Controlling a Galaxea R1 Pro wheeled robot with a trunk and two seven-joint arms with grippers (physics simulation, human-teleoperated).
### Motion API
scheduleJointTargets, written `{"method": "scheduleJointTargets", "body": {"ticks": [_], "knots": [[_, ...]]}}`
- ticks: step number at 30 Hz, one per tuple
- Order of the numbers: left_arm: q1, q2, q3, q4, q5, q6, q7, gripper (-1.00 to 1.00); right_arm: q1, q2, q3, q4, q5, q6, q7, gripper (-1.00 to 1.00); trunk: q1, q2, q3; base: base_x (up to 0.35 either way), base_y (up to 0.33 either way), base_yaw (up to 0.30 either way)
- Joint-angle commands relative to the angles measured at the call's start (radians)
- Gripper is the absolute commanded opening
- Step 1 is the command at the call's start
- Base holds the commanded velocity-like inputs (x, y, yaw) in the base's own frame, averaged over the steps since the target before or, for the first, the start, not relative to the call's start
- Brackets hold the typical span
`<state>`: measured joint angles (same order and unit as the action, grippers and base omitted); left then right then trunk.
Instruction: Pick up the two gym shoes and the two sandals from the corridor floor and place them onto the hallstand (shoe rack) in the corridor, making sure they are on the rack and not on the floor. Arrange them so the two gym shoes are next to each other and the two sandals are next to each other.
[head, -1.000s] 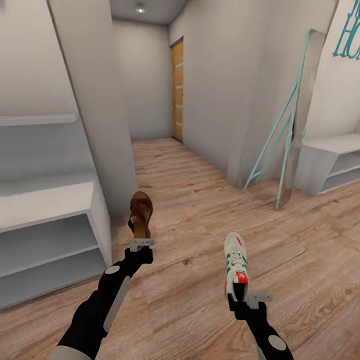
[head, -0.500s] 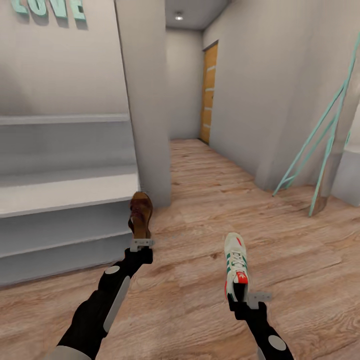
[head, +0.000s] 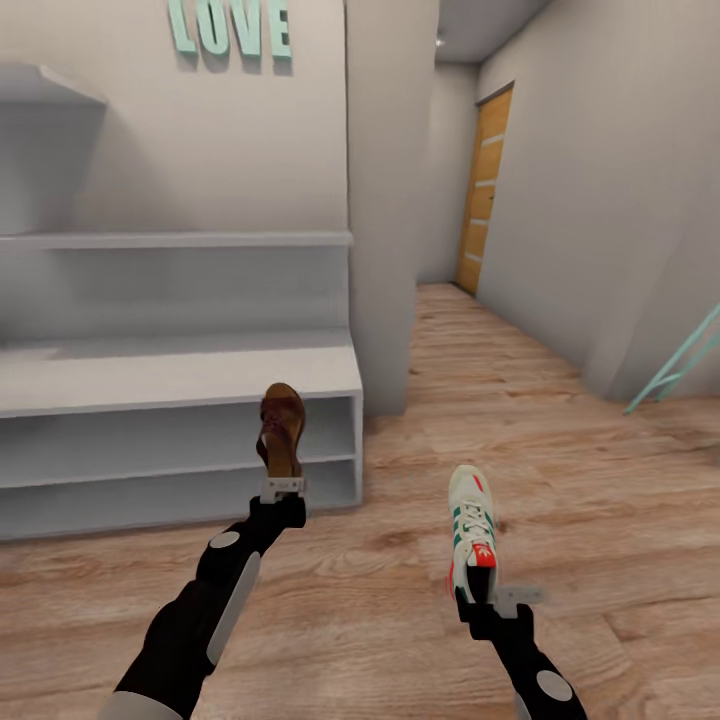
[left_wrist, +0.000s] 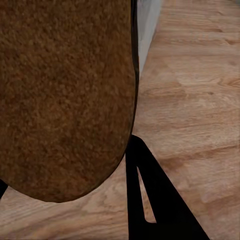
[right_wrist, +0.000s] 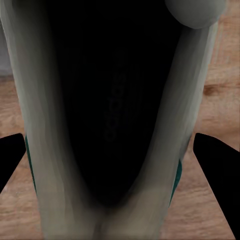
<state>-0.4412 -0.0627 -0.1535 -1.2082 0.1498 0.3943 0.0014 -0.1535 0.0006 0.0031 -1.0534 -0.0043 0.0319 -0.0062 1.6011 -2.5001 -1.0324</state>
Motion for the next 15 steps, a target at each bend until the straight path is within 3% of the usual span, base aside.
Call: {"method": "scheduleJointTargets", "body": {"ticks": [1,12,15], "knots": [[-0.001,0.0,0.0,-0.001,0.009,0.005,0.0,-1.0,0.0,0.0,0.0,-0.002,0.0,0.003,-0.001,-1.0,0.0,0.0,0.0,0.0,0.322,0.292],[-0.001,0.0,0.0,-0.001,0.008,0.005,0.0,-1.0,0.0,0.0,0.0,-0.002,0.0,0.003,-0.001,-1.0,0.0,0.0,0.008,0.0,0.322,0.29],[-0.001,0.0,0.0,-0.001,0.008,0.005,0.0,-1.0,0.0,0.0,0.0,-0.002,0.0,0.003,-0.001,-1.0,0.0,0.0,0.009,0.0,0.322,0.162]]}}
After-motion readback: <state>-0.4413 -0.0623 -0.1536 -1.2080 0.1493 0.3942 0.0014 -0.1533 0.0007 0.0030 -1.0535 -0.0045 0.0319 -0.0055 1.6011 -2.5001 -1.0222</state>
